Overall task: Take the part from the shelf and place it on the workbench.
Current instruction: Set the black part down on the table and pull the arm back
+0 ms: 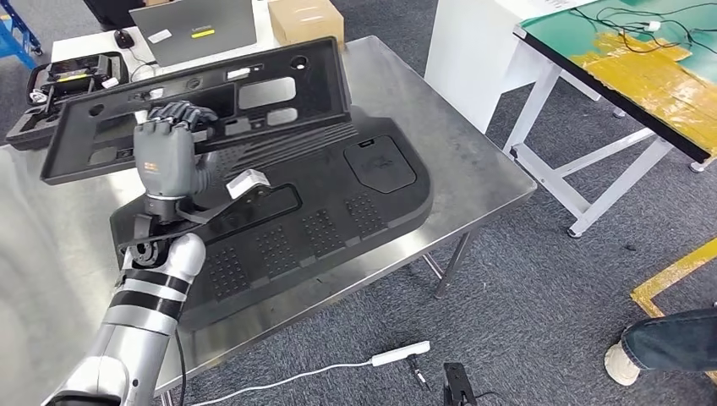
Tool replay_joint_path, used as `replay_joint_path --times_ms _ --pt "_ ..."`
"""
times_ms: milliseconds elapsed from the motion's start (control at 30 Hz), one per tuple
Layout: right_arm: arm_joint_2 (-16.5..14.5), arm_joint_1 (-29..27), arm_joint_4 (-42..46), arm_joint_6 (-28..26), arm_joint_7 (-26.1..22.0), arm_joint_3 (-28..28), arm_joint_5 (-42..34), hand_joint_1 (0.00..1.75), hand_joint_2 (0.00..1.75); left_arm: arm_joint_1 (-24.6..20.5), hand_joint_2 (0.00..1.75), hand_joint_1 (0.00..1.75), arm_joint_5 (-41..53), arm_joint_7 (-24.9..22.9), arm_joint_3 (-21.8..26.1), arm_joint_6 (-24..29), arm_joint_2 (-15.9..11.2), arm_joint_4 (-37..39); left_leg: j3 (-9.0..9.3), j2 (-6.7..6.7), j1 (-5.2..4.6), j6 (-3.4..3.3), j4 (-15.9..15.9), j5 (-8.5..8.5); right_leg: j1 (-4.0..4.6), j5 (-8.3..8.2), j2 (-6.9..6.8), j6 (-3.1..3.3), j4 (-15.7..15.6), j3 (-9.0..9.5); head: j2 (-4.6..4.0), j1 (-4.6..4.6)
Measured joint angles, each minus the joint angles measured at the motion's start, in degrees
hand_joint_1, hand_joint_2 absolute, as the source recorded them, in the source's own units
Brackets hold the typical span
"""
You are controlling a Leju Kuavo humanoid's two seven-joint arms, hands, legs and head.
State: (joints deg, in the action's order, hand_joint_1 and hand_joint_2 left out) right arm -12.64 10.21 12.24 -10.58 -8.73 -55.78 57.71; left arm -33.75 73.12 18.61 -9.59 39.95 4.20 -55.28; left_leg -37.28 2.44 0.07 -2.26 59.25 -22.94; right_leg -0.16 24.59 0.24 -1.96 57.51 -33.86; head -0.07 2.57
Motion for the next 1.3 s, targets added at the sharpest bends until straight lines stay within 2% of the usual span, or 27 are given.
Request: replay_joint_path --times_ms 233,567,767,933,967,1067,1100,1300 --pt "-0.02 0.07 0.00 0.19 0.20 0.07 0.33 0.00 0.00 -5.45 1.75 1.75 0.80 -5.14 -3.55 -1.36 0.00 9.72 0.13 -0.23 0.17 0.63 -0.64 0.48 0.18 -0.20 0.15 0.35 0.06 -0.30 0.00 0.02" --pt "-0.01 0.56 0.00 0.46 0.79 0.48 0.54 0.00 0.00 -11.28 1.75 1.75 5.19 -15.95 -6.59 -8.86 0.10 23.14 0.06 -0.26 0.10 0.75 -0.68 0.55 0.10 -0.18 0.14 0.38 0.12 -0.36 0.00 -0.02" --pt "-0.01 0.91 0.00 0.46 1.10 0.60 0.60 0.00 0.00 -12.43 1.75 1.75 7.22 -22.16 -7.09 -13.34 0.08 29.05 0.02 -0.23 -0.06 0.74 -0.68 0.55 -0.06 -0.19 0.13 0.37 0.11 -0.36 0.00 -0.02" --pt "-0.01 1.11 0.00 0.46 1.44 0.91 0.66 0.00 0.00 -12.52 1.75 1.75 7.52 -23.76 -7.09 -18.72 0.08 32.19 0.02 -0.22 -0.09 0.74 -0.67 0.55 -0.09 -0.19 0.12 0.37 0.11 -0.35 0.00 -0.01" --pt "-0.01 1.16 0.00 0.46 1.48 0.98 0.66 0.00 0.00 -12.59 1.75 1.44 7.35 -23.76 -7.09 -19.83 0.09 32.58 0.02 -0.21 -0.09 0.74 -0.67 0.55 -0.09 -0.18 0.11 0.37 0.10 -0.35 0.00 -0.02" --pt "-0.01 1.24 0.00 0.46 1.55 1.05 0.67 0.00 0.00 -13.03 1.75 0.14 6.90 -23.68 -7.09 -21.50 0.10 33.45 0.03 -0.20 -0.09 0.73 -0.67 0.54 -0.09 -0.18 0.11 0.37 0.10 -0.34 0.00 -0.02" --pt "-0.01 1.24 0.00 0.46 1.56 1.05 0.67 0.00 0.00 -13.18 1.75 0.00 6.80 -23.58 -7.09 -22.12 0.10 33.75 0.03 -0.21 -0.09 0.74 -0.67 0.54 -0.09 -0.19 0.11 0.37 0.10 -0.34 0.00 0.00" --pt "-0.01 1.22 0.00 0.46 1.46 1.05 0.40 0.00 0.00 -13.56 1.75 0.00 4.82 -19.93 -6.91 -24.53 0.14 34.66 0.04 -0.21 -0.06 0.77 -0.67 0.58 -0.09 -0.20 0.11 0.38 0.11 -0.36 0.00 0.00"
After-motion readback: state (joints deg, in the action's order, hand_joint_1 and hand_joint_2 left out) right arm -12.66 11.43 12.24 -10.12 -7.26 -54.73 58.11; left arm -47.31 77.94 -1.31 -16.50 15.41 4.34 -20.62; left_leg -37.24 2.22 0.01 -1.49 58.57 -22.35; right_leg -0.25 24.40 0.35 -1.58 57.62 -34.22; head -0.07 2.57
